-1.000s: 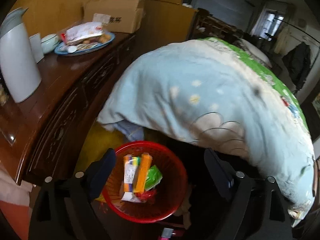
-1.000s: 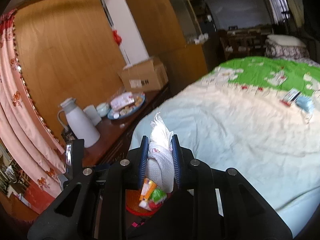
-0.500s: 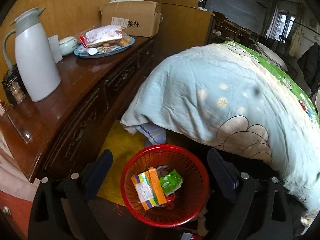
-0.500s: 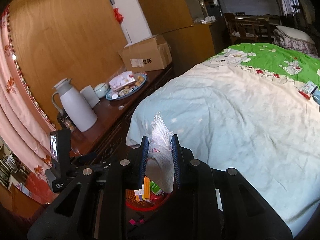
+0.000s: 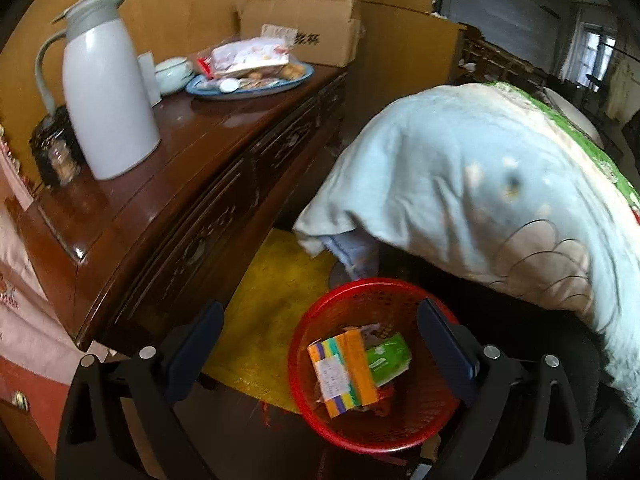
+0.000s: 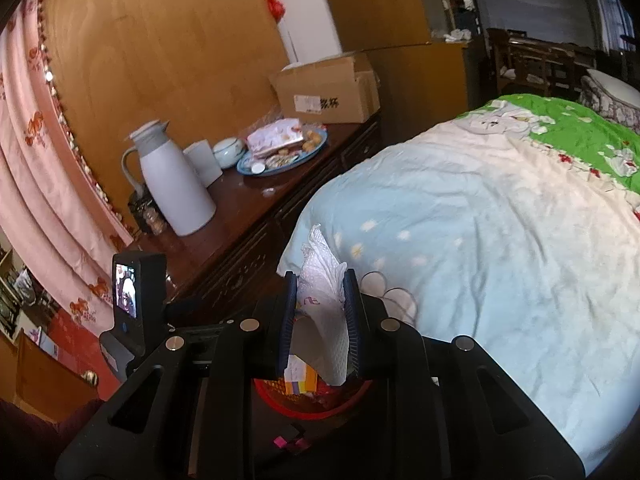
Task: Collect trash
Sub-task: 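Carry box and tissue to the red wastebasket and open both tools to drop them, then move both tools back over the bed toward the remaining trash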
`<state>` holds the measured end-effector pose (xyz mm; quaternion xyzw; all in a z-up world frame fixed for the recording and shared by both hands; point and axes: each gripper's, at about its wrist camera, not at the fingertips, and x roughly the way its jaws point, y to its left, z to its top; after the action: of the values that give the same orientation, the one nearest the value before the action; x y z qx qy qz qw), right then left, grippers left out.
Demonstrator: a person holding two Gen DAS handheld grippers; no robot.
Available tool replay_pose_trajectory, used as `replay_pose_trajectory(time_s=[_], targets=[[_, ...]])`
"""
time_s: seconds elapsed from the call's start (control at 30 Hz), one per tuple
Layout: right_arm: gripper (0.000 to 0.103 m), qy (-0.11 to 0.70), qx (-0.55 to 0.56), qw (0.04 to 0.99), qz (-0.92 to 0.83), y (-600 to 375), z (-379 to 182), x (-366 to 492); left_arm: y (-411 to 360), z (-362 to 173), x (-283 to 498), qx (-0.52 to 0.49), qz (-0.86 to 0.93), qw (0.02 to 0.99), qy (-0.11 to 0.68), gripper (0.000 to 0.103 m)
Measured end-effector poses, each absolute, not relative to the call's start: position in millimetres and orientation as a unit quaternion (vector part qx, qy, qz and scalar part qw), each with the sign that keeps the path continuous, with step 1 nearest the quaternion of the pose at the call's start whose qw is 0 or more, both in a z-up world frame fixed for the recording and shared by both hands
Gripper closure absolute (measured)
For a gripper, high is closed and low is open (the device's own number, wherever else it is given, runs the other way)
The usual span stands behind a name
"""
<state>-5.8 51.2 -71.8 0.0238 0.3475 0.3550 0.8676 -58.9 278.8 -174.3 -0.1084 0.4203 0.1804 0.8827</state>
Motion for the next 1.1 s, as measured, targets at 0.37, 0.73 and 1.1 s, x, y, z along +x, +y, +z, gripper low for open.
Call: replay_pose_trajectory(time_s=[0.37,0.73,1.1], targets=[[0.075,0.419,0.000,0.812,0.406,109,-115,12,316,-204,-66,-0.166,0.211,0.857,0.441,0.007],[0.043,0.435,0.014,0.804,0.405,120,-126,23,314,-198,-67,-0.153,0.215,0.861,0.434,0.007],[0.035,0.383,0.035,0.837,0.388,73,-94,4,280,-146,-72,-0.112,0.193,0.894,0.389,0.007]])
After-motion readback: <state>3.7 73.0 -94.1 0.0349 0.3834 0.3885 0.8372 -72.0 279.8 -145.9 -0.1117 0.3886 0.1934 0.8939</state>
